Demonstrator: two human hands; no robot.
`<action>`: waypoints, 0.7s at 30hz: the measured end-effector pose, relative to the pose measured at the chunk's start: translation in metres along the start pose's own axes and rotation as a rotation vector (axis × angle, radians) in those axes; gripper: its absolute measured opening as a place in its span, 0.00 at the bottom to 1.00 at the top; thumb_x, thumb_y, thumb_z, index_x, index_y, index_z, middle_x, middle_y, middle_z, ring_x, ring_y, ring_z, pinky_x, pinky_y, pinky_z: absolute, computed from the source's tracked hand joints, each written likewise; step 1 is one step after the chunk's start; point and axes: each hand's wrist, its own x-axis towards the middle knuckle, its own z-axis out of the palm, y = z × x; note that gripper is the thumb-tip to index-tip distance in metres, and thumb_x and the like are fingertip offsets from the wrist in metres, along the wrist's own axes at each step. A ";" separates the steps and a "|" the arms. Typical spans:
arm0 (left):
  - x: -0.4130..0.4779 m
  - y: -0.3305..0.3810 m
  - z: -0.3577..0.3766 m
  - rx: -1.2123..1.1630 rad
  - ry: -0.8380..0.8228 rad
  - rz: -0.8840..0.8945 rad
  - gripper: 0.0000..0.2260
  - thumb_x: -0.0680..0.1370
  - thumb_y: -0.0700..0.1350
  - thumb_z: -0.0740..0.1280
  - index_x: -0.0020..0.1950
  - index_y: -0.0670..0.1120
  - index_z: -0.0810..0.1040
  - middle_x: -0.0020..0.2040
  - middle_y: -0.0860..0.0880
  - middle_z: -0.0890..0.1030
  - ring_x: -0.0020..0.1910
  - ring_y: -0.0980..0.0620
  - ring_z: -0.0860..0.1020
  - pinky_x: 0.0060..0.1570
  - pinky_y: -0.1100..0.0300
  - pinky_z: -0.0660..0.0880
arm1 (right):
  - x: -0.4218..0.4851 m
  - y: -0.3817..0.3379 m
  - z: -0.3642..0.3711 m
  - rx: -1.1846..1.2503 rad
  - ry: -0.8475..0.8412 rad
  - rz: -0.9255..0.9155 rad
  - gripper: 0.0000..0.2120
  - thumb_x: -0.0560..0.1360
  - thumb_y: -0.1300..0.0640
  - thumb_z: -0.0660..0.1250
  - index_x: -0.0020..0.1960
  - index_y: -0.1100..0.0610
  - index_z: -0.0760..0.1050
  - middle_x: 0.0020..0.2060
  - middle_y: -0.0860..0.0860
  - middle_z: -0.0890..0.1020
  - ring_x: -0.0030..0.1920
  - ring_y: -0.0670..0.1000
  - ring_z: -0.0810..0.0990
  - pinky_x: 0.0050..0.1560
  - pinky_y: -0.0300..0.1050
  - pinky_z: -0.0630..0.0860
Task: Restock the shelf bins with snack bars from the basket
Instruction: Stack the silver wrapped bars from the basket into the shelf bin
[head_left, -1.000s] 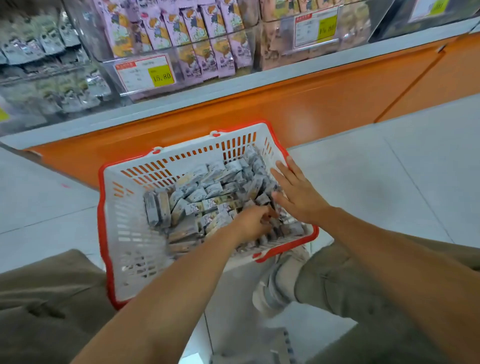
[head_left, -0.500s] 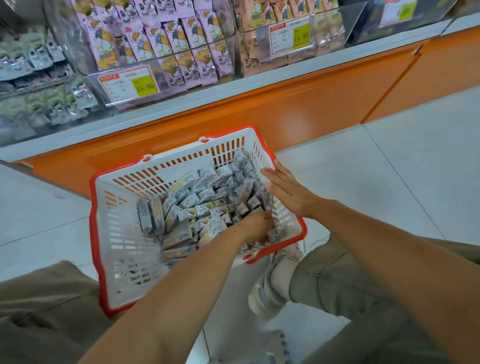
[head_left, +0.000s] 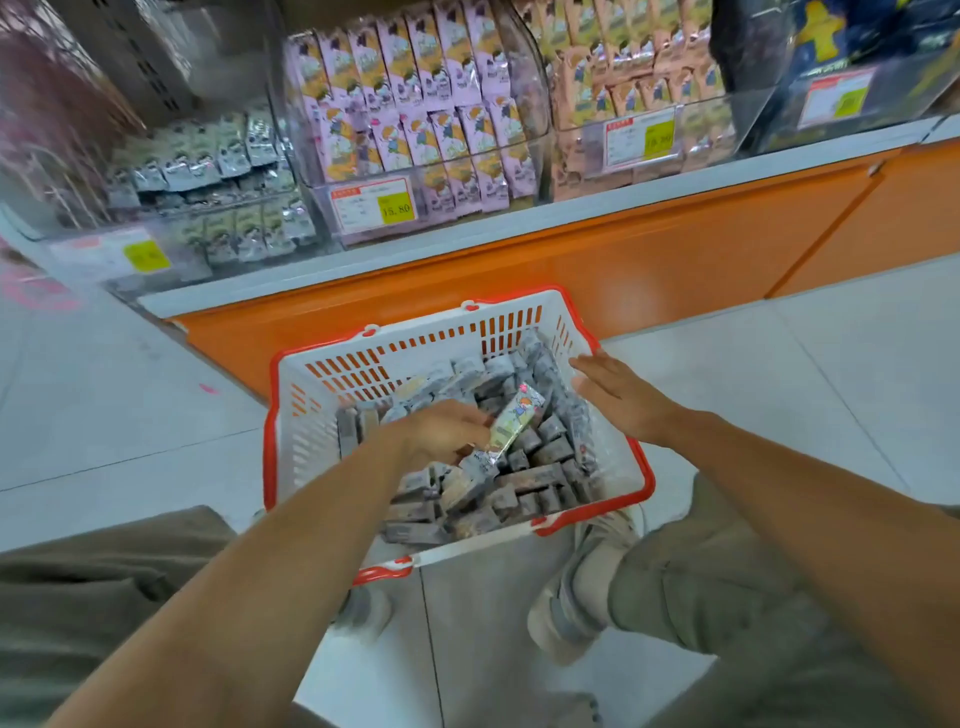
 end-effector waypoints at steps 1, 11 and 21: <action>-0.010 -0.002 -0.011 -0.040 0.043 0.015 0.12 0.77 0.41 0.66 0.60 0.40 0.77 0.49 0.45 0.73 0.45 0.49 0.71 0.43 0.58 0.69 | 0.000 -0.007 -0.003 -0.016 0.031 -0.002 0.26 0.83 0.44 0.49 0.78 0.52 0.56 0.78 0.49 0.55 0.78 0.49 0.49 0.76 0.47 0.45; -0.113 0.005 -0.092 -0.656 0.544 0.375 0.02 0.78 0.39 0.66 0.49 0.41 0.78 0.46 0.43 0.79 0.44 0.47 0.78 0.43 0.54 0.77 | 0.010 -0.178 -0.037 -0.119 0.285 -0.510 0.19 0.84 0.51 0.54 0.72 0.54 0.68 0.68 0.51 0.73 0.68 0.51 0.70 0.62 0.40 0.64; -0.165 0.040 -0.200 -0.469 1.021 0.371 0.09 0.73 0.45 0.73 0.38 0.42 0.78 0.35 0.44 0.77 0.35 0.48 0.74 0.41 0.60 0.75 | 0.074 -0.300 -0.065 -0.289 0.447 -0.591 0.24 0.83 0.52 0.54 0.77 0.55 0.57 0.76 0.53 0.61 0.76 0.53 0.58 0.75 0.52 0.57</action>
